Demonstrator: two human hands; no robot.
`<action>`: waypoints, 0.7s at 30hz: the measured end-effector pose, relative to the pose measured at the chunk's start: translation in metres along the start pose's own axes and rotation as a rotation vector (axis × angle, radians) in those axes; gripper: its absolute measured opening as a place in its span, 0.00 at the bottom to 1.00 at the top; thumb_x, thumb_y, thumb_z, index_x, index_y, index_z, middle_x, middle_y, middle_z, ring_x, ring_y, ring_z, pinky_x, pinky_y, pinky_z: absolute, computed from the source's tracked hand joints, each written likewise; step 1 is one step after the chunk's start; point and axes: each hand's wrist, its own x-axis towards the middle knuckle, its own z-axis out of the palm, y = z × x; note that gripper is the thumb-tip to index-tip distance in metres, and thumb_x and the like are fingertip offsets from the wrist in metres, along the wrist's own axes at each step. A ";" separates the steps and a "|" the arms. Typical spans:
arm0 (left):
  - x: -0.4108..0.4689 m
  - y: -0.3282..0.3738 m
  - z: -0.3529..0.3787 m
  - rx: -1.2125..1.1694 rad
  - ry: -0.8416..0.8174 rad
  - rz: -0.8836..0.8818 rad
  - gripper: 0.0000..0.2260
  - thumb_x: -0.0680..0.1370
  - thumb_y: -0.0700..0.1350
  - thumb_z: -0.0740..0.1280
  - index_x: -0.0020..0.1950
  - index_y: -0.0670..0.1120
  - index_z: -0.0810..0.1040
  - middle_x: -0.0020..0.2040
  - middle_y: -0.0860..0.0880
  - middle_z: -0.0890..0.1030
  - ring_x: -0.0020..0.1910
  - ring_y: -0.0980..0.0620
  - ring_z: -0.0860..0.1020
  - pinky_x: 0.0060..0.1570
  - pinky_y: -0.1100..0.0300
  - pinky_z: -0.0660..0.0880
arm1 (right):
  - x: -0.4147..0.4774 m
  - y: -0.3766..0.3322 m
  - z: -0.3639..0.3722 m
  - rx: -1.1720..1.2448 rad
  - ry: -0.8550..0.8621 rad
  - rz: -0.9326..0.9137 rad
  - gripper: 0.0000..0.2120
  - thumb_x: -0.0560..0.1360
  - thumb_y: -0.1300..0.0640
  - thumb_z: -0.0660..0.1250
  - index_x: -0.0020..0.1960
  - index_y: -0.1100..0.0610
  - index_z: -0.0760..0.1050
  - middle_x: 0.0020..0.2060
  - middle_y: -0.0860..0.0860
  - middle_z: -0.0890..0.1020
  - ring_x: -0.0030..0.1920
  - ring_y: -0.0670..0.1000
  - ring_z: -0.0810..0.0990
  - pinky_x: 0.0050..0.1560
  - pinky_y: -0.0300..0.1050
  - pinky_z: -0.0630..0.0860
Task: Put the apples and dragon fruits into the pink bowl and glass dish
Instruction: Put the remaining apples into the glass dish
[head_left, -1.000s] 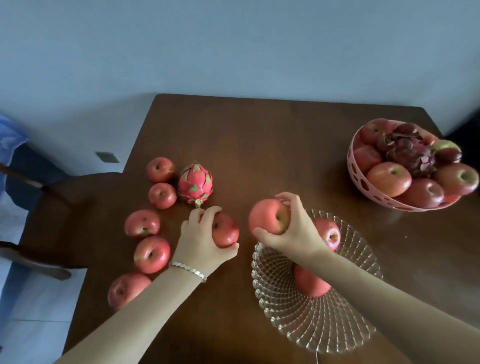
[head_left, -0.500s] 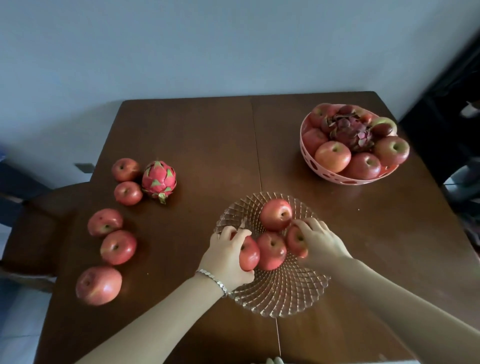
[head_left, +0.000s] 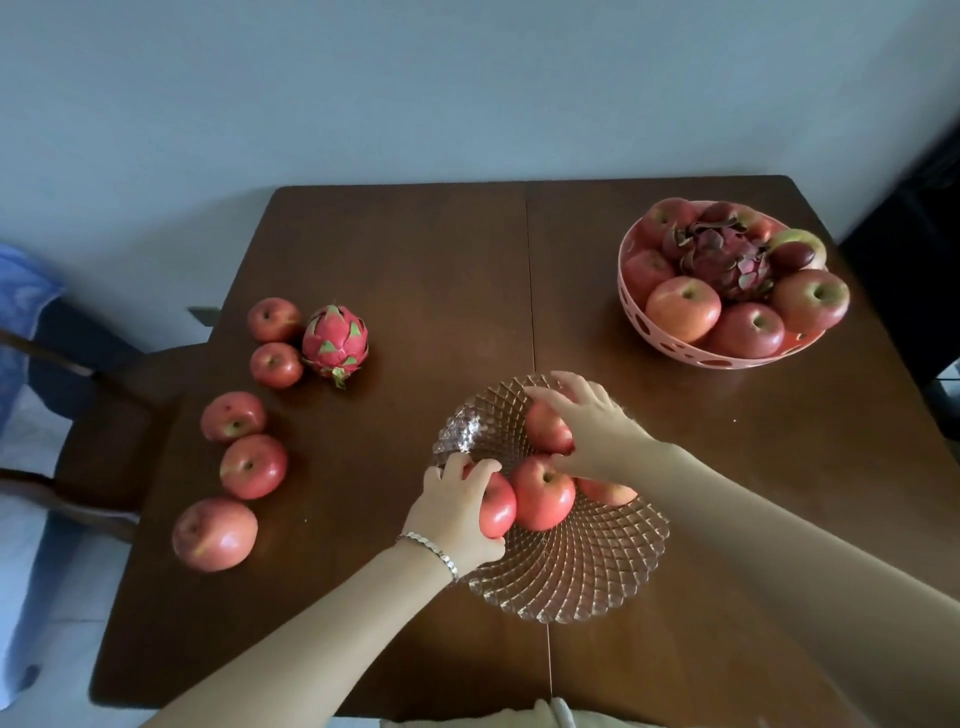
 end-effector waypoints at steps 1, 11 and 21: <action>0.000 0.000 0.000 0.000 -0.002 -0.003 0.34 0.68 0.50 0.72 0.69 0.56 0.60 0.69 0.50 0.62 0.65 0.44 0.64 0.59 0.53 0.75 | 0.008 -0.003 -0.001 -0.060 -0.053 -0.011 0.40 0.68 0.50 0.71 0.74 0.41 0.53 0.74 0.52 0.53 0.73 0.59 0.54 0.68 0.57 0.64; -0.002 -0.001 0.002 -0.020 0.009 -0.008 0.33 0.68 0.49 0.71 0.69 0.55 0.60 0.70 0.49 0.60 0.66 0.43 0.62 0.58 0.53 0.75 | 0.039 0.005 -0.004 0.156 -0.051 0.185 0.22 0.71 0.43 0.66 0.63 0.44 0.69 0.58 0.54 0.71 0.55 0.58 0.75 0.55 0.50 0.74; -0.002 -0.003 0.002 -0.019 0.015 0.004 0.32 0.68 0.49 0.72 0.69 0.55 0.60 0.69 0.49 0.62 0.65 0.44 0.63 0.56 0.52 0.76 | 0.046 -0.026 0.013 0.332 0.105 0.600 0.31 0.76 0.36 0.53 0.64 0.61 0.64 0.53 0.60 0.79 0.54 0.61 0.78 0.54 0.51 0.72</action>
